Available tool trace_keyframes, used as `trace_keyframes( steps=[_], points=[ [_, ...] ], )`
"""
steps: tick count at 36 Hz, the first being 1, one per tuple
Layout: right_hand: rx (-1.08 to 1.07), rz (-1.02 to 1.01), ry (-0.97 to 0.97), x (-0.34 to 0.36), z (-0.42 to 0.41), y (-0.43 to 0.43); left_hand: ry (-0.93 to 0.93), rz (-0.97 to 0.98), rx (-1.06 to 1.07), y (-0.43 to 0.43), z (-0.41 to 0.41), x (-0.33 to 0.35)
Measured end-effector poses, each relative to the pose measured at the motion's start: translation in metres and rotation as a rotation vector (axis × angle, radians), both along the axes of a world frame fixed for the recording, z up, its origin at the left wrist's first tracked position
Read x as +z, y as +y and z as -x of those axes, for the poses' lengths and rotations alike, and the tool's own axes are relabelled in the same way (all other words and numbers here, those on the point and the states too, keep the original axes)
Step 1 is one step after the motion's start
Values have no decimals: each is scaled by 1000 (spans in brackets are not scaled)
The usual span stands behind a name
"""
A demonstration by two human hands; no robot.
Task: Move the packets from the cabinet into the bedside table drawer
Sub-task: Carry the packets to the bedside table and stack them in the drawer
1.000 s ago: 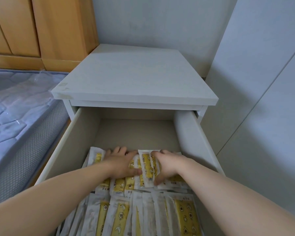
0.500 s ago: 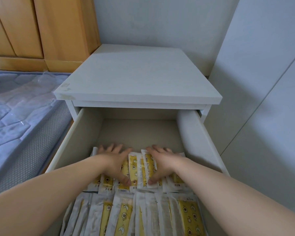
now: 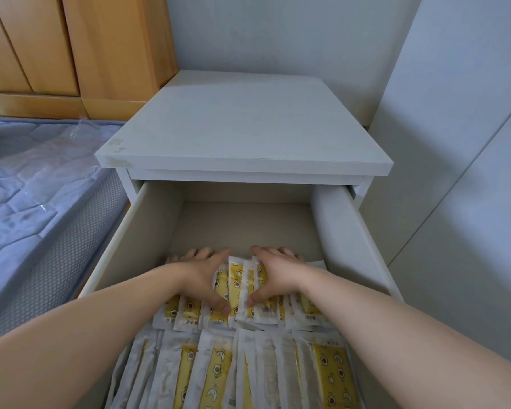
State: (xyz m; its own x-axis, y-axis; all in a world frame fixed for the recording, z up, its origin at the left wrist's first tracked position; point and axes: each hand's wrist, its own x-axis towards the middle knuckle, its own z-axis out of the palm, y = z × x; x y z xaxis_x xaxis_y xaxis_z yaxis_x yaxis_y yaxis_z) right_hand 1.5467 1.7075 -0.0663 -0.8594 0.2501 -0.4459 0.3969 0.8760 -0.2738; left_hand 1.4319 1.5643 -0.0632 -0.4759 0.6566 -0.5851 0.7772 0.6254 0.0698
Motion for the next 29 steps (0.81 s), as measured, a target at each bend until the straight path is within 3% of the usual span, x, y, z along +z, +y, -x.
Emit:
trace_keyframes(
  steps=[4,29],
  points=[
    [19,4,-24,-1,3,0,-62,-113,67,10,-6,3],
    [-28,-42,26,-10,16,3,-67,-203,65,27,-4,-12]
  ],
)
